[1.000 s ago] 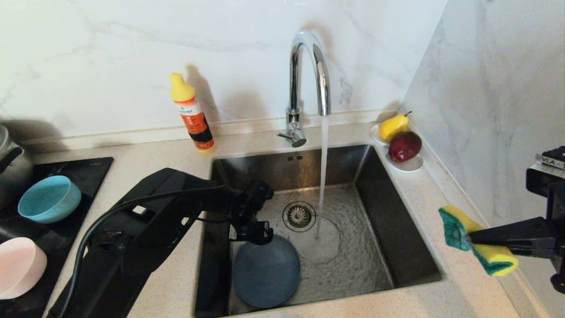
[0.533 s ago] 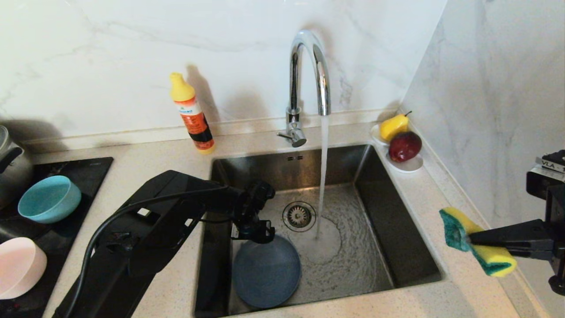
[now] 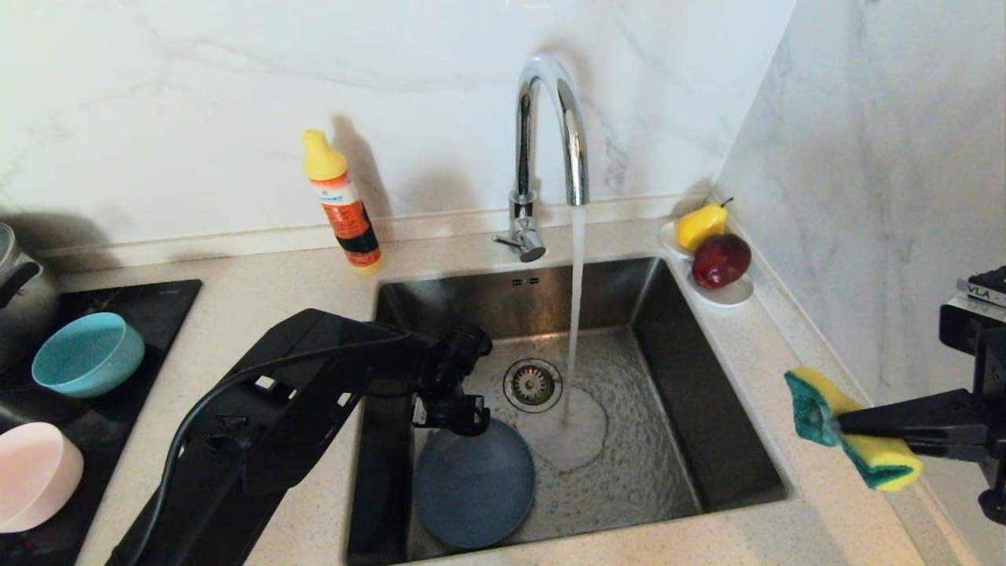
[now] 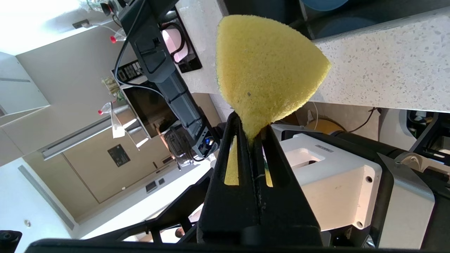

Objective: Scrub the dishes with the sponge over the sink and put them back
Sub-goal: Rinse the plate

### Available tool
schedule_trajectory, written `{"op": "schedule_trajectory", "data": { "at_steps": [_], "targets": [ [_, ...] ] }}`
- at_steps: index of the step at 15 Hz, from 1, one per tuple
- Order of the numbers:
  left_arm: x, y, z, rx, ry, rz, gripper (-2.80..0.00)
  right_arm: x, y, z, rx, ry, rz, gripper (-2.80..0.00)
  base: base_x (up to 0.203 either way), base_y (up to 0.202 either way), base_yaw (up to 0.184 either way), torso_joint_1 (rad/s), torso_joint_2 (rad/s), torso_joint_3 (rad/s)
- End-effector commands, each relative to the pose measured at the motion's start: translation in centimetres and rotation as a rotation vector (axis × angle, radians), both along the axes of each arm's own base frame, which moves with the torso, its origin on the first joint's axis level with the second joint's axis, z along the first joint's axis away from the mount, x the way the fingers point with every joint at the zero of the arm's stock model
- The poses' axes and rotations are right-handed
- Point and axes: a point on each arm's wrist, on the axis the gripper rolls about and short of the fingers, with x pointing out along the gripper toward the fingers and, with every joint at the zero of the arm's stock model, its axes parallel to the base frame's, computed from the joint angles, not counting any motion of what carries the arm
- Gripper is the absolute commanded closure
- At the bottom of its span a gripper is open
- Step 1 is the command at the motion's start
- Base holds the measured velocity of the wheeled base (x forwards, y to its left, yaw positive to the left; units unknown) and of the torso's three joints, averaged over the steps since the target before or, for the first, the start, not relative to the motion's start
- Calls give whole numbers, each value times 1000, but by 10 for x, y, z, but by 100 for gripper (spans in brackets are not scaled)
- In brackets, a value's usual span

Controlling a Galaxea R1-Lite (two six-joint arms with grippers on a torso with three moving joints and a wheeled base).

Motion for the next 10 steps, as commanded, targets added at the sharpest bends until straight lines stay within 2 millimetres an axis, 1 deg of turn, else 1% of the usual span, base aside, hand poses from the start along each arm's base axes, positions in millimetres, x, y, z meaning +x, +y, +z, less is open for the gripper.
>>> {"op": "schedule_trajectory", "data": {
  "at_steps": [1, 10],
  "targets": [
    [0, 0, -4, 11, 5, 0, -280, -1, 0, 0, 5, 5, -1, 0, 0, 0, 0, 0, 0, 0],
    [1, 0, -10, 53, 1, -38, -280, 1, -1, -4, 7, 13, 0, 0, 0, 0, 0, 0, 0, 0]
  ]
}}
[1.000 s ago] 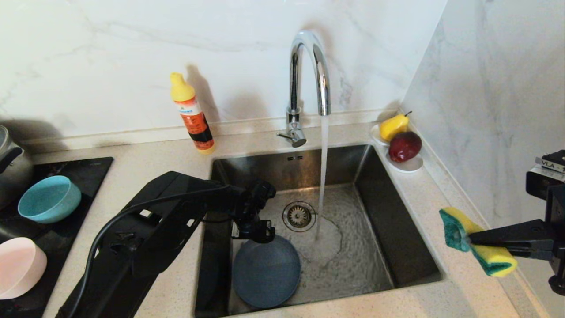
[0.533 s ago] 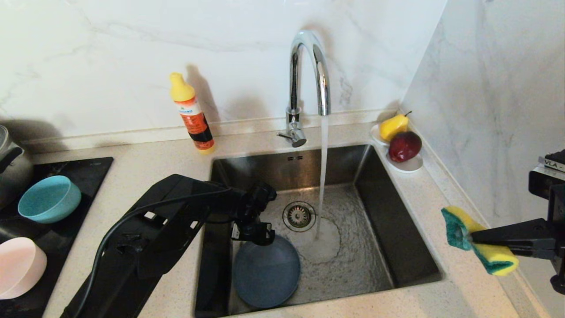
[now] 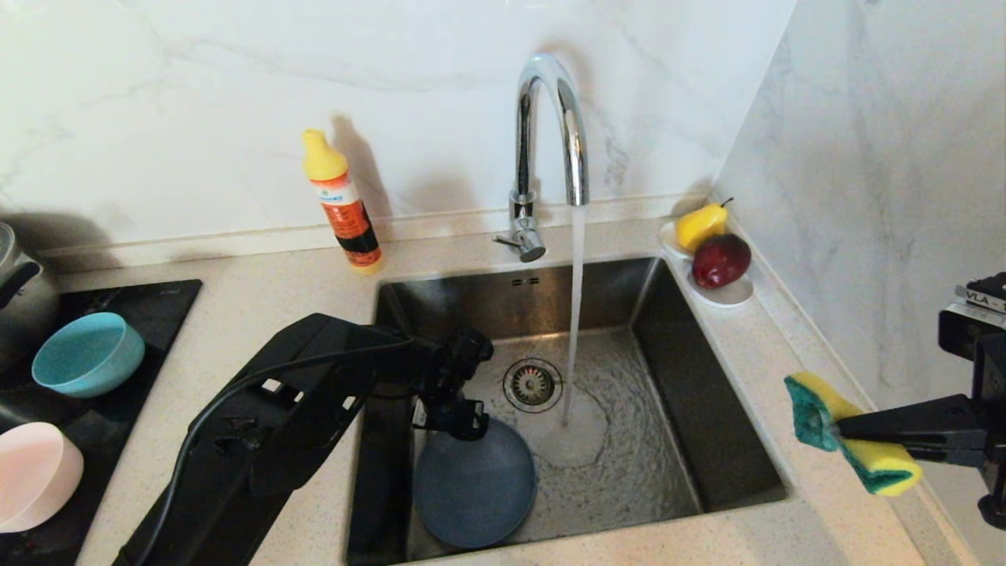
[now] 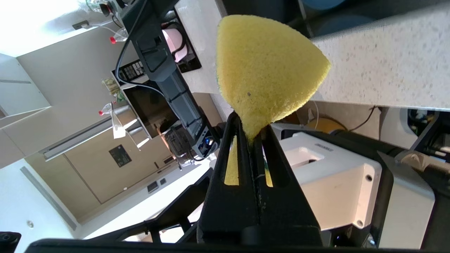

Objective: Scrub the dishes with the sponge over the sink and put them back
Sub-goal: Rinse the plate

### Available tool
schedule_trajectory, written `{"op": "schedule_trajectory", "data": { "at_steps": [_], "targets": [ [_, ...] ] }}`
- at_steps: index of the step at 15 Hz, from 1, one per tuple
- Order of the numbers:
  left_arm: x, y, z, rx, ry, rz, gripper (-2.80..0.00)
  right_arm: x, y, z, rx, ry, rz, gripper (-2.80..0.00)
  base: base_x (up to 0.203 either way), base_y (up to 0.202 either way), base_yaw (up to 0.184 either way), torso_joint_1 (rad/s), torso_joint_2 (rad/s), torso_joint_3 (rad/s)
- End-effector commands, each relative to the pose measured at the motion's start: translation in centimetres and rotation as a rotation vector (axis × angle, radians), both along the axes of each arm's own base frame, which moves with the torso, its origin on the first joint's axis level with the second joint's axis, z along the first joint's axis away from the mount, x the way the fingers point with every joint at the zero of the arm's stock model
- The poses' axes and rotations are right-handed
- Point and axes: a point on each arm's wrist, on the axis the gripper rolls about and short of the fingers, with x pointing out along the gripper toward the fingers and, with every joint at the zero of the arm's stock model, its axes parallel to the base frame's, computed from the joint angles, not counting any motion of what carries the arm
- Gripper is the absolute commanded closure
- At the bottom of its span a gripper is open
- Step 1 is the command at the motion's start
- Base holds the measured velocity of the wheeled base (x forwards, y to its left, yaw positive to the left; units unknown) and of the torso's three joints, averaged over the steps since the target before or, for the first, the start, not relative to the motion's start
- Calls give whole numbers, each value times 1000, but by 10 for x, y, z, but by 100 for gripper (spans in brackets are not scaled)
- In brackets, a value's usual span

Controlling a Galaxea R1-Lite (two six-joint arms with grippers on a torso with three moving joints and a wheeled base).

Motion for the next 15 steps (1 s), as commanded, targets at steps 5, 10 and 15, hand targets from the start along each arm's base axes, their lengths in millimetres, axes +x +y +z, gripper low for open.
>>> {"op": "schedule_trajectory", "data": {
  "at_steps": [5, 10, 15],
  "targets": [
    [3, -1, -5, 16, -30, -17, -280, 2, 0, -1, 4, -4, 0, 0, 0, 0, 0, 0, 0, 0],
    [4, -1, -5, 37, -33, -64, -280, 4, 0, -2, 4, -3, -1, 0, 0, 0, 0, 0, 0, 0],
    [-1, -9, -3, 32, -26, -83, -280, 3, -2, -1, 10, -16, -9, 0, 0, 0, 0, 0, 0, 0]
  ]
}}
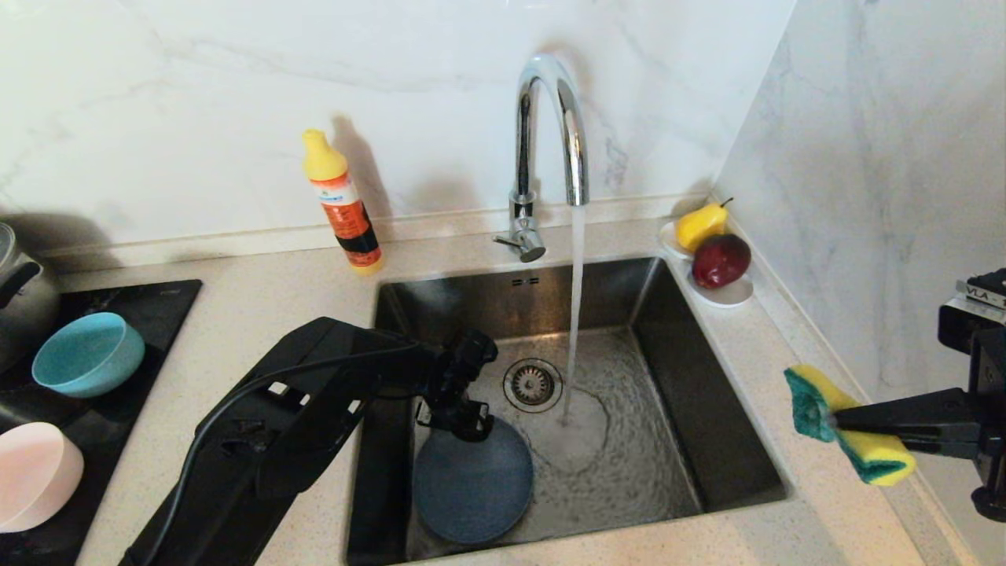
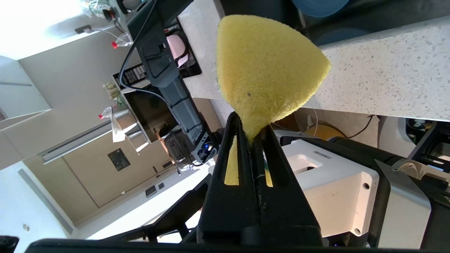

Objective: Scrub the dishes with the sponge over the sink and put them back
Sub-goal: Rinse the plate

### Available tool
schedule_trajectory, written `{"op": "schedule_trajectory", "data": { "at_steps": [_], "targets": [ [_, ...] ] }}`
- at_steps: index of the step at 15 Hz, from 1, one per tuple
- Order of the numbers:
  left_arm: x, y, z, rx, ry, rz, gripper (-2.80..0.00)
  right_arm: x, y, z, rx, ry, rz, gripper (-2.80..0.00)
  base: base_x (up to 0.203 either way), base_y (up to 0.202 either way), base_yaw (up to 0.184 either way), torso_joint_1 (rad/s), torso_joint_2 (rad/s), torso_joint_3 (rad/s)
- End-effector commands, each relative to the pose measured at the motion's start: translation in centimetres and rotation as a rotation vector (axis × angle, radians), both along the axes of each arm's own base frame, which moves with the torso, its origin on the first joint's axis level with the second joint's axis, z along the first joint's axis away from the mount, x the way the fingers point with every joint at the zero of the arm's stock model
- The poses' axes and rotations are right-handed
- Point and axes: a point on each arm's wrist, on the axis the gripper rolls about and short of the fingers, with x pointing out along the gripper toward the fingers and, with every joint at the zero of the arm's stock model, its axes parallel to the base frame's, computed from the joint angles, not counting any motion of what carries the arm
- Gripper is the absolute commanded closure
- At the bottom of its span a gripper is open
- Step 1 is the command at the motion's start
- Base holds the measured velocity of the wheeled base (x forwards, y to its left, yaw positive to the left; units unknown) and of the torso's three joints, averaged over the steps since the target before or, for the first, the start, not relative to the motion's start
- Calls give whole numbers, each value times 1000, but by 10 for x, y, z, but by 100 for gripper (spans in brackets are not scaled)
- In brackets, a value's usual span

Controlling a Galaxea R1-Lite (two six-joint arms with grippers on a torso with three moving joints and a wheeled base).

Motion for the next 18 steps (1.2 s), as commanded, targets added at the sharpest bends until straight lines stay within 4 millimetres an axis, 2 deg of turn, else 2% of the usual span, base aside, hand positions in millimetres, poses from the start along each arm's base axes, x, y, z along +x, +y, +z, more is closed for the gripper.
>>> {"op": "schedule_trajectory", "data": {
  "at_steps": [1, 11, 18],
  "targets": [
    [-2, -3, 1, 4, 3, -6, -280, -1, 0, 0, 13, 4, 8, 0, 0, 0, 0, 0, 0, 0],
    [-15, -32, -2, 7, -6, -68, -280, -3, -2, -1, 19, 5, 2, 0, 0, 0, 0, 0, 0, 0],
    [-11, -41, 13, -58, -95, -53, -280, -3, -2, -2, 19, 6, 2, 0, 0, 0, 0, 0, 0, 0]
  ]
}}
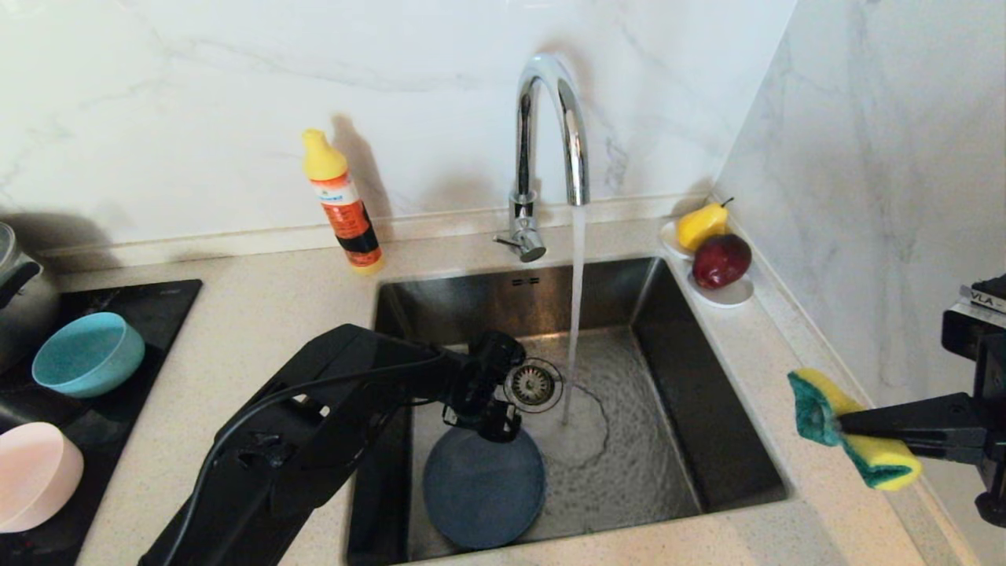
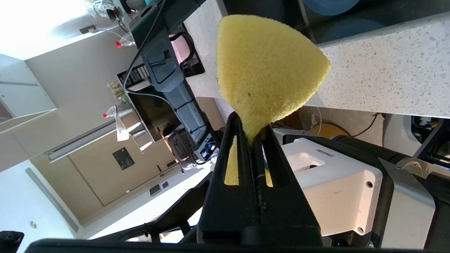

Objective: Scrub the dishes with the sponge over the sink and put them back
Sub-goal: Rinse the plate

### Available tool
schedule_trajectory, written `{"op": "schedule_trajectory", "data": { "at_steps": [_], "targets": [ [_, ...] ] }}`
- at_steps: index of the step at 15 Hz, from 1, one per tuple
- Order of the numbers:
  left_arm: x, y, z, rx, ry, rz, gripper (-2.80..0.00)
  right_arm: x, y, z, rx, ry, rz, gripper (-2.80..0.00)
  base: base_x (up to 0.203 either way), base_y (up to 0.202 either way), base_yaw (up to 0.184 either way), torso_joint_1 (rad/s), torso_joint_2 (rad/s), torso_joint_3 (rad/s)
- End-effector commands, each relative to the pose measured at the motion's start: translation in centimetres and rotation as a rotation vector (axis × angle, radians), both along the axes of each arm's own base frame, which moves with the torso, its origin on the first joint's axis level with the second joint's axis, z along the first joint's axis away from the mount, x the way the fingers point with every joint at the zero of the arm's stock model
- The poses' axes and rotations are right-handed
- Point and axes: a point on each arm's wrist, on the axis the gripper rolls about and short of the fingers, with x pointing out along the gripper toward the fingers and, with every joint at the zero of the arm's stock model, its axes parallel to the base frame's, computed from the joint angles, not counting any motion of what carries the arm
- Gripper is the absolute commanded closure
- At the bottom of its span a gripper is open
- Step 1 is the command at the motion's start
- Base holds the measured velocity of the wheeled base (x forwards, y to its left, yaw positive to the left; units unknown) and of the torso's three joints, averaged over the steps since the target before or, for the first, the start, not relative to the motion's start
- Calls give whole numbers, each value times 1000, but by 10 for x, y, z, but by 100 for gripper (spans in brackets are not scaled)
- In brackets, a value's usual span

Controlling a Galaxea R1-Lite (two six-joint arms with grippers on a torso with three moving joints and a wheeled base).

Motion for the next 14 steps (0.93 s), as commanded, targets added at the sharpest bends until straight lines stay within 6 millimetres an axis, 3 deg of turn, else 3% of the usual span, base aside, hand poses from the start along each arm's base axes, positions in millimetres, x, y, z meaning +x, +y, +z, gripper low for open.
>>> {"op": "schedule_trajectory", "data": {
  "at_steps": [1, 14],
  "targets": [
    [0, 0, 8, -13, -14, 6, -280, -1, 0, 1, 5, 1, 2, 0, 0, 0, 0, 0, 0, 0],
    [-4, 20, -7, 70, 119, 34, -280, 1, 0, 4, 6, -12, 3, 0, 0, 0, 0, 0, 0, 0]
  ]
}}
